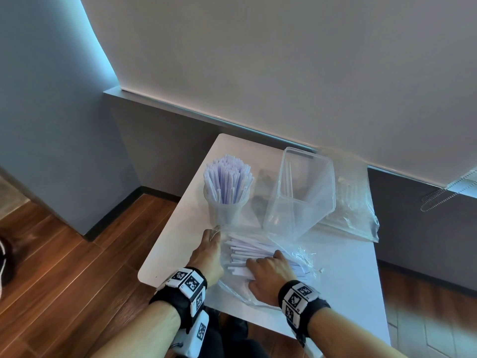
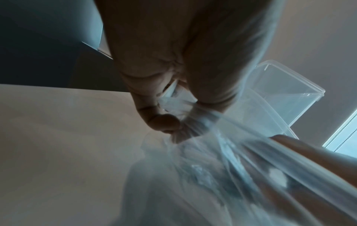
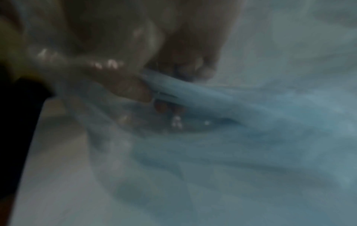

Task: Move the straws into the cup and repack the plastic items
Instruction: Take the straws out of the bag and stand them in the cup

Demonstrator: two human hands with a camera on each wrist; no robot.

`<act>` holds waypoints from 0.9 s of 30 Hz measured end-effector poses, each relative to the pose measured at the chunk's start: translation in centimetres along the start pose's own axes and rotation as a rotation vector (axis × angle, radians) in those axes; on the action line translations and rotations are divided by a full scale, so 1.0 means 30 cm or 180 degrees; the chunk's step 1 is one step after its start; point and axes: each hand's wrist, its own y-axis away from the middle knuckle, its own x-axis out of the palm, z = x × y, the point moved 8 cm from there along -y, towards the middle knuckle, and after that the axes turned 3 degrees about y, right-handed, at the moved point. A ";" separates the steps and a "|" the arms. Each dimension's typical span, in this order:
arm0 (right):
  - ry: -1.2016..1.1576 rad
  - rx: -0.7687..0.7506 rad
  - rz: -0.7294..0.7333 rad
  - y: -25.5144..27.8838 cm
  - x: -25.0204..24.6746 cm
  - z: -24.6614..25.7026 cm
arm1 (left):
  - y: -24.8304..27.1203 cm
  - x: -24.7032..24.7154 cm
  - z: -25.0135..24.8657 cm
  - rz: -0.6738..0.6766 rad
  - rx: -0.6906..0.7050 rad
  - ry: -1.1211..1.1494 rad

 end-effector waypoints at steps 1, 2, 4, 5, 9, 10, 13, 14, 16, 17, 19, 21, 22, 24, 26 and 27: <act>-0.0291 0.0112 -0.0076 0.003 -0.015 -0.023 | -0.001 -0.001 0.005 -0.0002 -0.0016 0.0011; -0.0665 0.0278 -0.0115 0.005 -0.021 -0.053 | -0.001 -0.002 0.009 -0.0004 -0.0027 0.0026; -0.1369 0.0595 -0.0152 0.017 -0.033 -0.103 | 0.002 -0.002 0.013 0.0004 -0.0049 0.0034; -0.1560 0.0734 -0.0194 0.023 -0.043 -0.120 | 0.003 0.000 0.013 0.0013 -0.0059 0.0040; -0.2423 0.1057 -0.0408 0.063 -0.098 -0.156 | 0.008 0.010 0.014 0.0047 -0.0141 0.0115; -0.2648 0.0956 -0.0539 0.075 -0.129 -0.148 | 0.009 0.011 0.013 0.0043 -0.0148 0.0124; -0.2973 0.0476 -0.1156 0.110 -0.234 -0.106 | 0.009 0.015 0.005 0.0002 -0.0112 0.0128; -0.3023 0.0397 -0.1286 0.115 -0.245 -0.094 | 0.010 0.015 0.002 -0.0015 -0.0105 0.0124; -0.3155 0.0438 -0.1231 0.112 -0.219 -0.076 | 0.011 0.016 -0.002 -0.0027 -0.0101 0.0121; -0.3145 0.0525 -0.1111 0.106 -0.191 -0.072 | 0.012 0.018 -0.004 -0.0017 -0.0104 0.0122; -0.2972 0.0699 -0.0963 0.099 -0.154 -0.078 | 0.012 0.017 -0.005 -0.0008 -0.0089 0.0139; -0.2987 0.0741 -0.0874 0.101 -0.172 -0.091 | 0.012 0.011 -0.005 -0.0031 -0.0082 0.0160; -0.3013 0.0697 -0.0800 0.100 -0.205 -0.093 | 0.012 0.009 -0.003 -0.0046 -0.0094 0.0161; -0.2956 0.0504 -0.0728 0.086 -0.319 -0.096 | 0.014 0.006 0.002 -0.0049 -0.0126 0.0149; -0.2902 0.0283 -0.0834 0.057 -0.472 -0.114 | 0.017 0.006 0.001 -0.0030 -0.0119 0.0142; -0.2902 0.0165 -0.0950 0.036 -0.552 -0.126 | 0.018 0.006 -0.002 -0.0024 -0.0091 0.0128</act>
